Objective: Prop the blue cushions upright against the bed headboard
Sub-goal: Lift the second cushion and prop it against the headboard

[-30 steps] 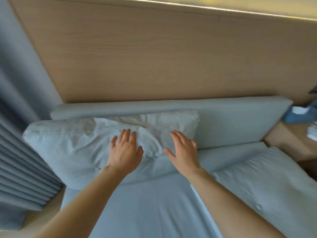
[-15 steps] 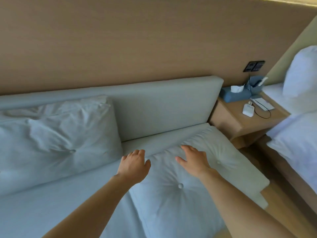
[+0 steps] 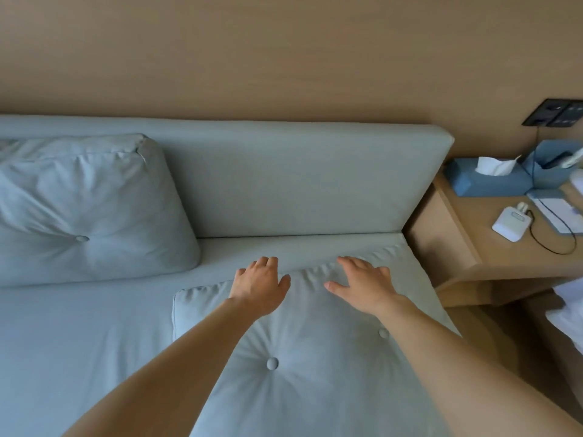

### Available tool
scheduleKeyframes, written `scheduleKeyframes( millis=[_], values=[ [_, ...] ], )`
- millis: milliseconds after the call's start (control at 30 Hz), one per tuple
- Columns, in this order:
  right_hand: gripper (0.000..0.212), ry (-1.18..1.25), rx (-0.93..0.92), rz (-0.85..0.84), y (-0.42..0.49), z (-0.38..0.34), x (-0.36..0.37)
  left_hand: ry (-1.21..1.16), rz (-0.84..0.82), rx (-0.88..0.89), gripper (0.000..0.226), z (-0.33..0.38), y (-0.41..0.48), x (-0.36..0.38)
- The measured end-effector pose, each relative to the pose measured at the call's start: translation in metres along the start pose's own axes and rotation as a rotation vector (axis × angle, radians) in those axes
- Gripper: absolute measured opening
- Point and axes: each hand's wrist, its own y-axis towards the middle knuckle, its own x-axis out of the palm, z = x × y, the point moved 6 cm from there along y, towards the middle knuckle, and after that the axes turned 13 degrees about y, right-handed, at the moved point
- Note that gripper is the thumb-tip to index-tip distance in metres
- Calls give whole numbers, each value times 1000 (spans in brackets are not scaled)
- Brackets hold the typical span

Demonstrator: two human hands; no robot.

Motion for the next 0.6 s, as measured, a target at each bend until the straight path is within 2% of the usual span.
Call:
scheduleKeyframes(
  millis=[167,300,400,500,600],
  values=[
    [87,-49,57,-106,76,26,11,3,-92,-16,60,-16,58,47],
    [88,-119,93,-218,128,42,36,52,-315,-72,56,-39,93,106],
    [97,-166,101,-332,151,57,62,23,-406,-92,70,-52,106,132],
    [101,-210,42,-316,161,62,79,9,-453,-61,79,-64,113,139],
    [88,-221,-19,-254,165,63,87,46,-425,-18,66,-66,111,141]
  ],
)
